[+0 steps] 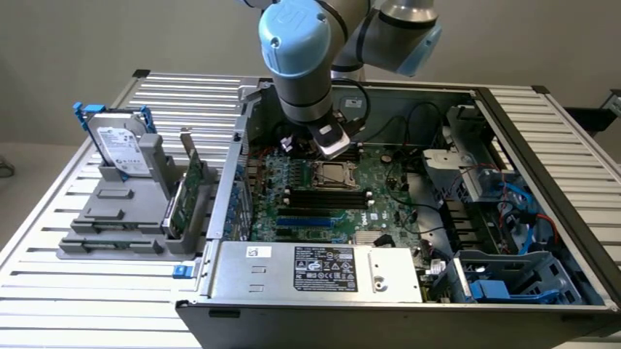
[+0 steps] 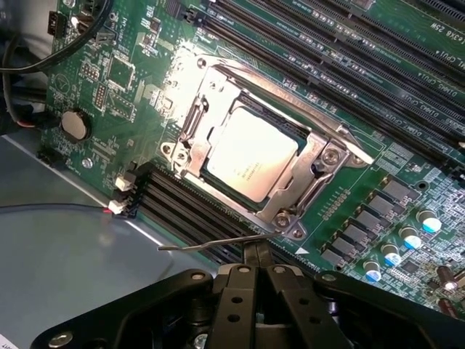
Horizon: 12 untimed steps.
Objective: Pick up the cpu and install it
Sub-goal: 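Install the first cpu locking lever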
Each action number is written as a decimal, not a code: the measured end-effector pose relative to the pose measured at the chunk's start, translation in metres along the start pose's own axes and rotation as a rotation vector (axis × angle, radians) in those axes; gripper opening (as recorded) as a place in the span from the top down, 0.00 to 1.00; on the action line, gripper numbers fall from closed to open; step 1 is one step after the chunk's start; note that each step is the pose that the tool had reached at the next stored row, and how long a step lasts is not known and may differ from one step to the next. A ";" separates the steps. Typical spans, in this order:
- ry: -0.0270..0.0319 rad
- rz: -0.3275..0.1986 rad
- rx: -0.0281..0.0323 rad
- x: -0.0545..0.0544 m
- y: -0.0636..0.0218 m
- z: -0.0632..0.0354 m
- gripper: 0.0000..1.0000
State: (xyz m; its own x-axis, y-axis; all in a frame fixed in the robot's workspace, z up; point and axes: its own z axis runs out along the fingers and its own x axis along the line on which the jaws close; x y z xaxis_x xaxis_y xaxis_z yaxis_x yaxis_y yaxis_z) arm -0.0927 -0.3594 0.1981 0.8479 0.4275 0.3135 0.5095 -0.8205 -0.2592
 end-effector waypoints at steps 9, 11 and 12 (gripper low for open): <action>-0.0005 0.009 -0.0028 0.000 0.0001 0.0000 0.89; -0.0005 0.009 -0.0028 0.000 0.0003 0.0001 0.89; -0.0005 0.009 -0.0028 0.001 0.0004 0.0001 0.89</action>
State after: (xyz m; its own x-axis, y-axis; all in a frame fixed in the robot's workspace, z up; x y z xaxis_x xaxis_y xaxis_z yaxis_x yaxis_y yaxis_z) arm -0.0921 -0.3594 0.1981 0.8524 0.4206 0.3108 0.5017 -0.8252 -0.2594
